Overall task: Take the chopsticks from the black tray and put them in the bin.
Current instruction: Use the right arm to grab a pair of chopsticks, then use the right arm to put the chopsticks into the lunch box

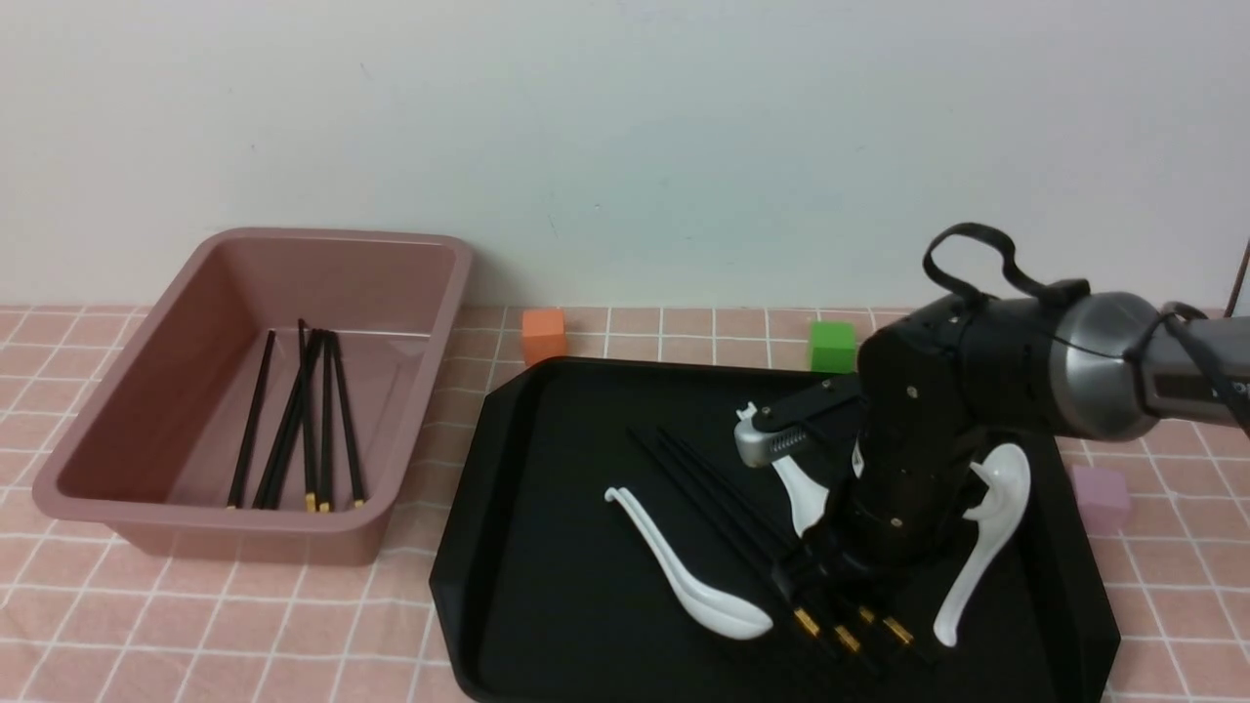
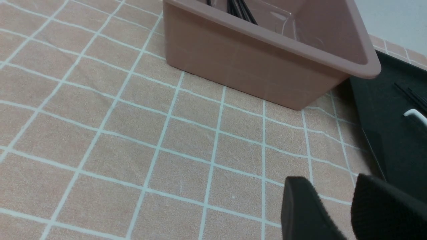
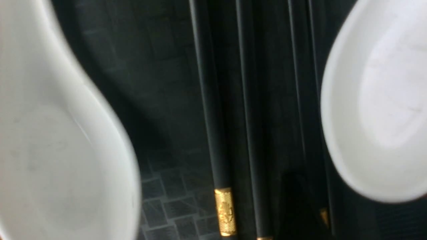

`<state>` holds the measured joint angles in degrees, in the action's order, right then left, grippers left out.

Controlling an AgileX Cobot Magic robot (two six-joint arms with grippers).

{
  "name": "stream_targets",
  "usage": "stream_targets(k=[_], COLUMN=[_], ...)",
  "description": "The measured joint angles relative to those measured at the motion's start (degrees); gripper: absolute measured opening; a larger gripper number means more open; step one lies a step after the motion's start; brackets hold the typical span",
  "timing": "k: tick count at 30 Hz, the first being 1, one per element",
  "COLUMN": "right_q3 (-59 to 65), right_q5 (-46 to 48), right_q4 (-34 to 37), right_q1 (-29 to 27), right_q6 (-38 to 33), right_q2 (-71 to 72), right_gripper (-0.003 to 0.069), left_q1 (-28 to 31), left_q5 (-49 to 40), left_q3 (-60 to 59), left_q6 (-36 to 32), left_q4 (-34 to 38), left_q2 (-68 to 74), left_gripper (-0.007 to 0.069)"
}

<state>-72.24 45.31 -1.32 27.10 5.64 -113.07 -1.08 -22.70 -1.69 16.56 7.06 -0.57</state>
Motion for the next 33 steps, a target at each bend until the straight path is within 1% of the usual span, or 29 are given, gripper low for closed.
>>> stream_targets(k=[2, 6, 7, 8, 10, 11, 12, 18, 22, 25, 26, 29, 31, 33], right_q3=[-0.09, -0.14, -0.14, -0.16, -0.16, -0.21, -0.27, 0.01, 0.57, 0.57, 0.5, -0.81, -3.46, -8.15], right_q5=[0.19, 0.25, 0.36, 0.55, 0.74, 0.93, 1.18, 3.03, 5.97, 7.2, 7.26, 6.95, 6.21, 4.96], right_q4=[0.6, 1.94, 2.01, 2.21, 2.21, 2.21, 2.21, 2.27, 3.21, 6.37, 8.75, 12.44, 14.84, 16.25], right_q1=[-0.07, -0.07, -0.07, -0.07, -0.07, -0.07, -0.07, -0.07, -0.07, -0.07, 0.0, 0.93, 2.99, 6.29], right_q6=[-0.32, -1.02, -1.05, -1.05, -1.12, -1.19, -1.26, -1.26, -1.8, -4.12, -5.64, -6.53, -6.68, -6.88], right_q2=[-0.07, -0.17, -0.13, -0.13, -0.13, -0.13, -0.13, 0.75, 5.34, 10.7, 13.59, 17.41, 18.14, 17.13], right_gripper=[0.034, 0.0288, 0.0265, 0.0228, 0.0193, 0.016, 0.0142, 0.0142, 0.0142, 0.0142, 0.0142, 0.0142, 0.0142, 0.0142], left_q1=[0.0, 0.0, 0.0, 0.0, 0.0, 0.0, 0.0, 0.0, 0.0, 0.0, 0.0, 0.0, 0.0, 0.0], left_q5=[0.0, 0.0, 0.0, 0.0, 0.0, 0.0, 0.0, 0.0, 0.0, 0.0, 0.0, 0.0, 0.0, 0.0], left_q3=[0.0, 0.0, 0.0, 0.0, 0.0, 0.0, 0.0, 0.0, 0.0, 0.0, 0.0, 0.0, 0.0, 0.0], left_q6=[0.0, 0.0, 0.0, 0.0, 0.0, 0.0, 0.0, 0.0, 0.0, 0.0, 0.0, 0.0, 0.0, 0.0], left_q4=[0.0, 0.0, 0.0, 0.0, 0.0, 0.0, 0.0, 0.0, 0.0, 0.0, 0.0, 0.0, 0.0, 0.0], left_q2=[0.0, 0.0, 0.0, 0.0, 0.0, 0.0, 0.0, 0.0, 0.0, 0.0, 0.0, 0.0, 0.0, 0.0], left_gripper=[0.0239, 0.0239, 0.0239, 0.0239, 0.0239, 0.0239, 0.0239, 0.0239, 0.0239, 0.0239, 0.0239, 0.0239, 0.0239, 0.0239])
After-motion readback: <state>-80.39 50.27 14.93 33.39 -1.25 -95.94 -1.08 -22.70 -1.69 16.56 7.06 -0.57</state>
